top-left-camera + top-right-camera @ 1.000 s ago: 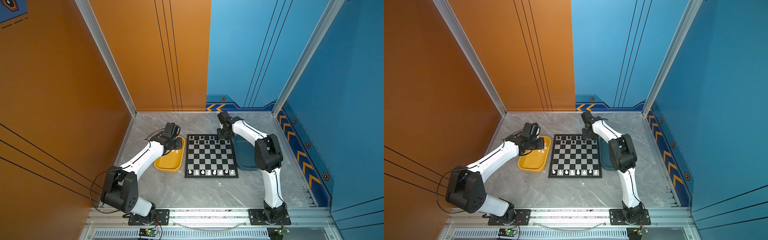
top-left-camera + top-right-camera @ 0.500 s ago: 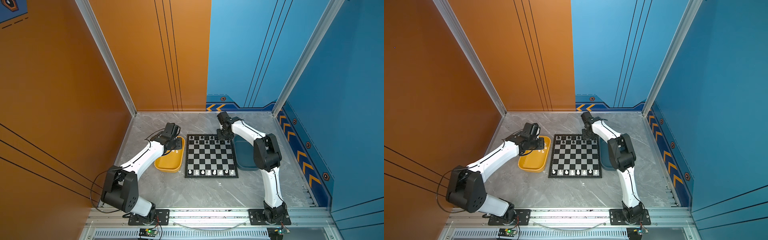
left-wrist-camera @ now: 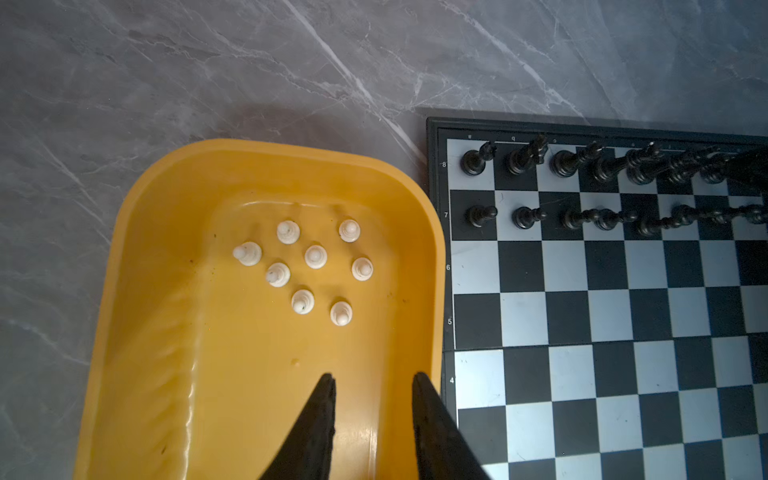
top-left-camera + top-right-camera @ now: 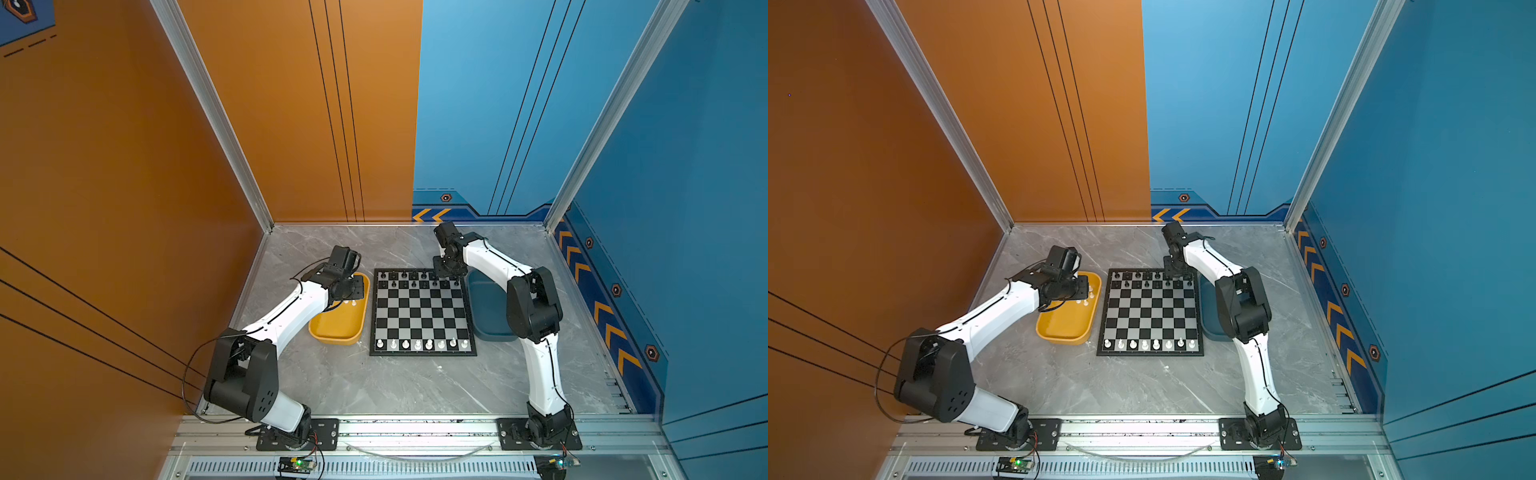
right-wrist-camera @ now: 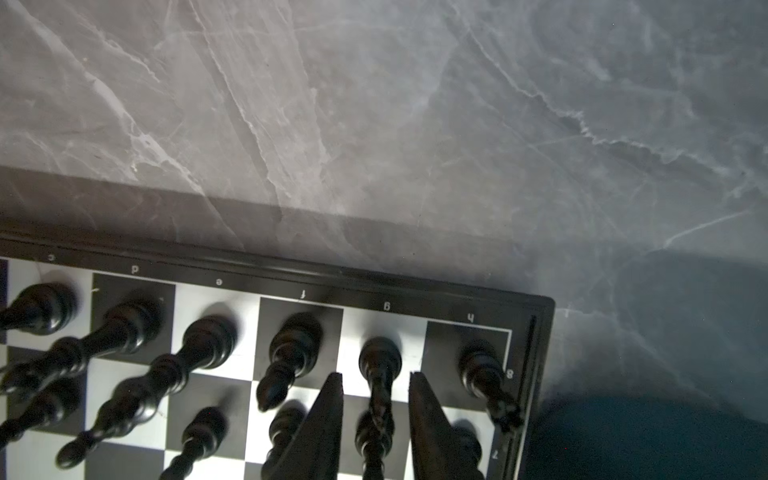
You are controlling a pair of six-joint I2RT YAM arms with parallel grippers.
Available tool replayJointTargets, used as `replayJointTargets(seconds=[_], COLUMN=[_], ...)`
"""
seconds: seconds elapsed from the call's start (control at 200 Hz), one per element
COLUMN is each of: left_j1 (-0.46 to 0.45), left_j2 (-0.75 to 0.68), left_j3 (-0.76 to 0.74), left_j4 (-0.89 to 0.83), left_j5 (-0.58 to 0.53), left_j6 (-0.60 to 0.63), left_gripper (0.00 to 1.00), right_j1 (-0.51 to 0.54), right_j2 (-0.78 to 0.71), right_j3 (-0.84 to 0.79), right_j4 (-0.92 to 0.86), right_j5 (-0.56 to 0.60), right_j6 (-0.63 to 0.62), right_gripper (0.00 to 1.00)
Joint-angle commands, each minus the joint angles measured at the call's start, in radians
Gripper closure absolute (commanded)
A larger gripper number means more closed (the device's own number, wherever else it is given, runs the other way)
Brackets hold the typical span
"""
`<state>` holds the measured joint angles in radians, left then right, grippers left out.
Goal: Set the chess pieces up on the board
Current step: 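Lower the black piece onto the square and open the right gripper, then raise the right gripper up and away from the board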
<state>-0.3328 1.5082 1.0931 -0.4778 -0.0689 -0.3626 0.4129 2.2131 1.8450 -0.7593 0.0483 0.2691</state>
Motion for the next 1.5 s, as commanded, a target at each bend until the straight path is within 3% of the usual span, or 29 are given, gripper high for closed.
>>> replayJointTargets(seconds=[0.0, 0.425, 0.566, 0.891, 1.166, 1.382, 1.492], left_j1=[0.009, 0.009, 0.004, -0.011, -0.017, -0.018, -0.018], left_j2=[0.008, -0.009, -0.039, -0.108, -0.091, -0.033, 0.001], left_j3=[-0.007, -0.001, -0.004, -0.024, 0.012, 0.038, 0.048], left_j4=[0.001, -0.003, -0.010, -0.011, -0.066, -0.088, -0.092], left_j5=[0.020, 0.018, 0.020, -0.013, -0.089, -0.115, -0.130], left_j6=[0.011, 0.010, 0.005, -0.016, -0.007, 0.008, 0.014], left_gripper=[0.66, 0.66, 0.67, 0.66, 0.58, 0.50, 0.49], right_j1=[-0.005, -0.008, -0.010, -0.080, -0.158, -0.170, -0.173], right_j2=[0.012, -0.133, -0.267, -0.636, -0.956, -1.085, -1.099], right_j3=[0.026, 0.013, -0.042, -0.379, -0.761, -1.067, -1.125], right_j4=[-0.027, -0.030, 0.005, 0.293, 0.726, 1.017, 1.093], right_j5=[-0.006, 0.029, 0.036, -0.047, -0.070, -0.072, -0.079], right_j6=[0.005, -0.002, 0.001, 0.094, 0.270, 0.385, 0.399], right_gripper=[0.68, 0.58, 0.57, 0.47, 0.26, 0.20, 0.19])
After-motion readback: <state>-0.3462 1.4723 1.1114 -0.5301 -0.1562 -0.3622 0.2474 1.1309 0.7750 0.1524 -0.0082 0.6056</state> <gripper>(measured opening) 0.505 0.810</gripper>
